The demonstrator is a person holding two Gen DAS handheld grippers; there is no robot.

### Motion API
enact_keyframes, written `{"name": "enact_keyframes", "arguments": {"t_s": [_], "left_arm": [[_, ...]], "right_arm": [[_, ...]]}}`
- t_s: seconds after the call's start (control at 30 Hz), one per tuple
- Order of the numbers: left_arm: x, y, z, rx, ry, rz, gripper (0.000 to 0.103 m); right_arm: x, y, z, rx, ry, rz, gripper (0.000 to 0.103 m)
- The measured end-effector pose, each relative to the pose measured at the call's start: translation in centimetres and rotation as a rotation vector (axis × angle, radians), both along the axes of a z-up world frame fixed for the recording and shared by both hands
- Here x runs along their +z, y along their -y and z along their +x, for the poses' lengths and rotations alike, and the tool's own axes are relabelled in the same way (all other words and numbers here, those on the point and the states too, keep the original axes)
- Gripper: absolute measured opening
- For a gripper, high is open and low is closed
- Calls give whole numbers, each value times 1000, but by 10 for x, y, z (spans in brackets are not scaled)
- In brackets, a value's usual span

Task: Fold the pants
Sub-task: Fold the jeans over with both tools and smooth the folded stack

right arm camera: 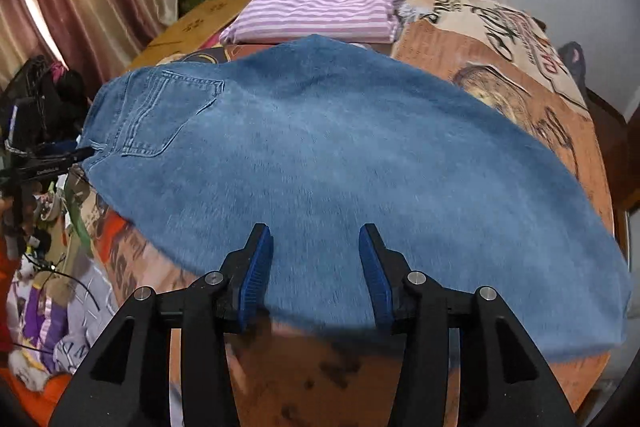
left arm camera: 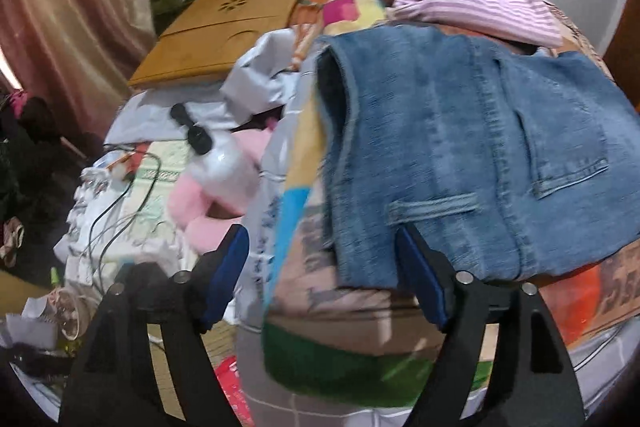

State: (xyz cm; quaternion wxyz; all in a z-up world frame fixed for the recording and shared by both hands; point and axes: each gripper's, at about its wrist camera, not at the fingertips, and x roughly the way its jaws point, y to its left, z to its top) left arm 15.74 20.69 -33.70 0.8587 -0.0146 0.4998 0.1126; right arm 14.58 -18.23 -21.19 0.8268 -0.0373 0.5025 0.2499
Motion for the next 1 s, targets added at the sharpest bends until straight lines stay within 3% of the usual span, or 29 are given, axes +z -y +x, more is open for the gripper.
{"name": "enact_keyframes", "arguments": {"t_s": [0.1,0.23,0.43,0.57,0.67,0.8,1.0], "left_arm": [[2,-7,-7,21,-11,-12,80],[15,-1,-11,30,-18,49,78],[62,27,-11,-2,61,38,75],[98,72,10,-81,133,42,76],[117,119,38,-164,171,4,77],[120,183,76,-251,177,-50,78],[95,287,138,-385,108,-131,78]], "right_arm": [[3,19,-12,-31,-1,19,42],[5,46,-27,-64,18,-36,41],[10,120,-43,-286,41,-47,43],[12,181,-46,-457,46,-7,47],[11,225,-48,-567,62,-12,47],[5,266,-50,-665,76,-13,49],[-12,325,-49,-788,41,42,50]]}}
